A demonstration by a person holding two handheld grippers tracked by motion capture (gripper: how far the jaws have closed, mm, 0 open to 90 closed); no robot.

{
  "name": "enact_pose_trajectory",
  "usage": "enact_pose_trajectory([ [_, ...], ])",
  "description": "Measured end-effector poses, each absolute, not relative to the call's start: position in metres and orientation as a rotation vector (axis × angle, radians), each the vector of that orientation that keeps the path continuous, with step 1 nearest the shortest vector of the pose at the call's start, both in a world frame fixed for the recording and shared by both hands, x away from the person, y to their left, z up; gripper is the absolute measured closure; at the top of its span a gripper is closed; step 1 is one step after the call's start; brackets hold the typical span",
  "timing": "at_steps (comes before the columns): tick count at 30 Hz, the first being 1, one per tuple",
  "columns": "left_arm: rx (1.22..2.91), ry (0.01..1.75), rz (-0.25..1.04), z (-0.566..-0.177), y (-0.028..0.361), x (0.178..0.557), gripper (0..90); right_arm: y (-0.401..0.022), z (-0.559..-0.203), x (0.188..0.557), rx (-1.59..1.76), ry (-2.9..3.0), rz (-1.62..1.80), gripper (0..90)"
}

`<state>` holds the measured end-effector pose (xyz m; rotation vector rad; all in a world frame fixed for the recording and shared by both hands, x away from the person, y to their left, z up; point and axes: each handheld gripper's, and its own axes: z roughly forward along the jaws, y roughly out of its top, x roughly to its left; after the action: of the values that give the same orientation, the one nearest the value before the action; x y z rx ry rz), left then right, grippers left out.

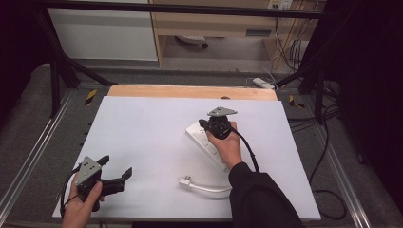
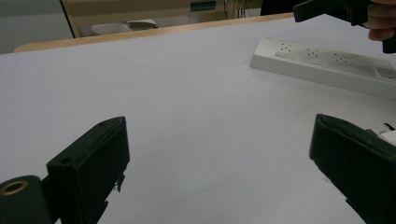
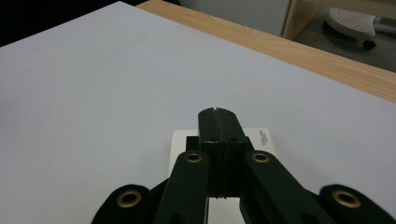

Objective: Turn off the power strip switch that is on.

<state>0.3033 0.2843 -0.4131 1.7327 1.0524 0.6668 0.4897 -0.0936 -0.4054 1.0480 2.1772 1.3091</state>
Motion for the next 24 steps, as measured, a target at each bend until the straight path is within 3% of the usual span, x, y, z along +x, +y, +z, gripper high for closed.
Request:
enact_pose_trajectory([
  [24,1.742,1.051,0.656,-0.4137,0.2837,0.3036,4.8,-0.0838,-0.4116,0.4947,1.065,2.215,1.279,90.0],
])
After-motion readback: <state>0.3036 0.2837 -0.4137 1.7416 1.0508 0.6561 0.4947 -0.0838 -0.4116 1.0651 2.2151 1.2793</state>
